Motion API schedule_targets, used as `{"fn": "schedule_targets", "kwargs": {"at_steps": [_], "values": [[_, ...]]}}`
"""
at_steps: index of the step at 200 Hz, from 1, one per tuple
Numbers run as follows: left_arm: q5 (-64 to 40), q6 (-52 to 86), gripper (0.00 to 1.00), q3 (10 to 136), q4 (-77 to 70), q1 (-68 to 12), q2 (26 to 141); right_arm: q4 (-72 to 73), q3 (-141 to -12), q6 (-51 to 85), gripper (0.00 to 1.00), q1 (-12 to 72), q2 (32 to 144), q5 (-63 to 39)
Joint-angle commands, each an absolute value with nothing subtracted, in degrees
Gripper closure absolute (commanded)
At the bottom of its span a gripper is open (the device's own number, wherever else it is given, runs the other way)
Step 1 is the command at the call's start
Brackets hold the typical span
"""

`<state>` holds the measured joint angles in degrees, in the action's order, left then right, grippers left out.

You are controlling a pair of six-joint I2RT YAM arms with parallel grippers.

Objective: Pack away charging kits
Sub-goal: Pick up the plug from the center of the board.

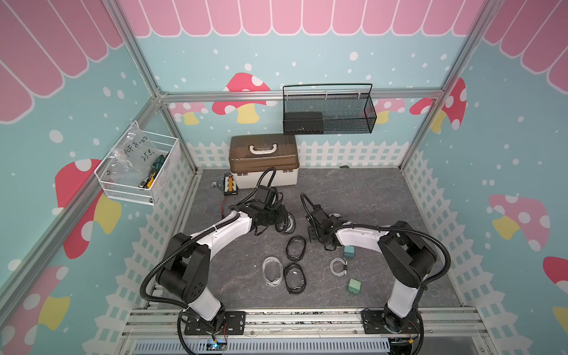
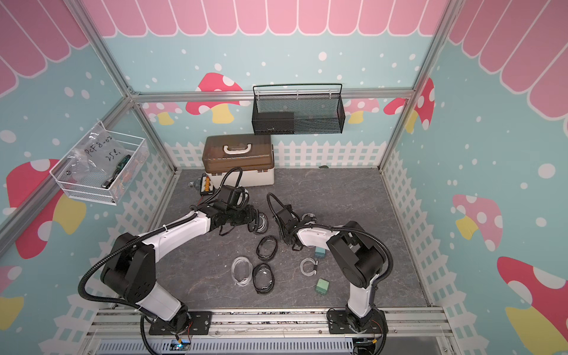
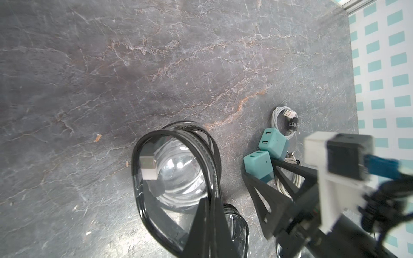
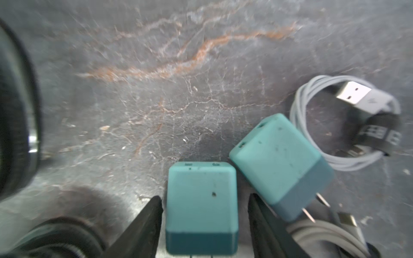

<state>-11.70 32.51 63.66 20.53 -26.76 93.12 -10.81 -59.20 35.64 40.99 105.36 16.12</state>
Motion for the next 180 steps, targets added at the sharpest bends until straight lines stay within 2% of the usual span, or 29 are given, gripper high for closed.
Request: {"fn": "schedule_targets", "kwargs": {"at_steps": [1, 63, 101, 145, 180], "values": [[-10.52, 31.46, 1.00, 64.67, 21.02, -26.72, 92.54, -12.57, -61.20, 35.33, 0.44, 41.23, 107.61, 16.98], [-11.02, 31.72, 1.00, 64.74, 20.91, -26.63, 93.77, -12.13, -61.00, 36.21, 0.67, 41.23, 107.61, 16.89], [-13.49, 32.49, 1.00, 64.27, 19.44, -26.63, 94.34, -10.28, -57.82, 37.08, 0.81, 41.22, 102.26, 13.68], [-19.93, 34.54, 1.00, 63.74, 16.18, -26.46, 96.06, 0.80, -50.13, 38.80, 0.85, 41.31, 92.64, 4.85], [-19.95, 34.52, 1.00, 63.24, 15.84, -25.89, 95.70, 5.73, -49.51, 40.85, 0.89, 41.31, 91.65, 0.57]]}}
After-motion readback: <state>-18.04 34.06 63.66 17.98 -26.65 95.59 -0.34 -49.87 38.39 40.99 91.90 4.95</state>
